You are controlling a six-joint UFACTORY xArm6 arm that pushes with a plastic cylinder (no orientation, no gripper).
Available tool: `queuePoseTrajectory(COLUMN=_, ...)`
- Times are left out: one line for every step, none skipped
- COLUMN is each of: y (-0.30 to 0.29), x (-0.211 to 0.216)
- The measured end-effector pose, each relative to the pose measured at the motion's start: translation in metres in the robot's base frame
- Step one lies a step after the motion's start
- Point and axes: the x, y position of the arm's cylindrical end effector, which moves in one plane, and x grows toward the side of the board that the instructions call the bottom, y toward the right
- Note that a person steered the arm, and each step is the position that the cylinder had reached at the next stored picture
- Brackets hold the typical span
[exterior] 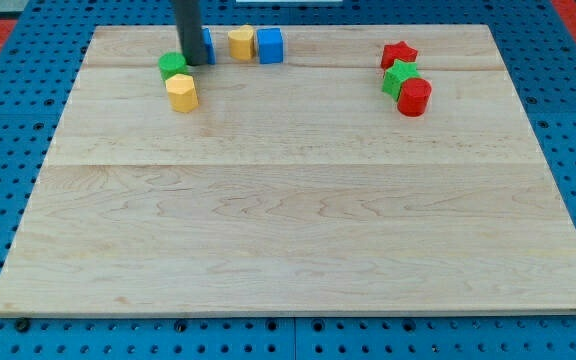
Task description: Slide the green circle diagonally to the bottom right of the blue triangle
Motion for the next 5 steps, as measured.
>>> queuePoseTrajectory(y=-0.040, x=0.008)
queuePoseTrajectory(y=-0.047, x=0.080)
queuePoseTrajectory(y=-0.024, x=0.159)
queuePoseTrajectory(y=-0.020, x=0.162)
queuePoseTrajectory(y=-0.032, x=0.147)
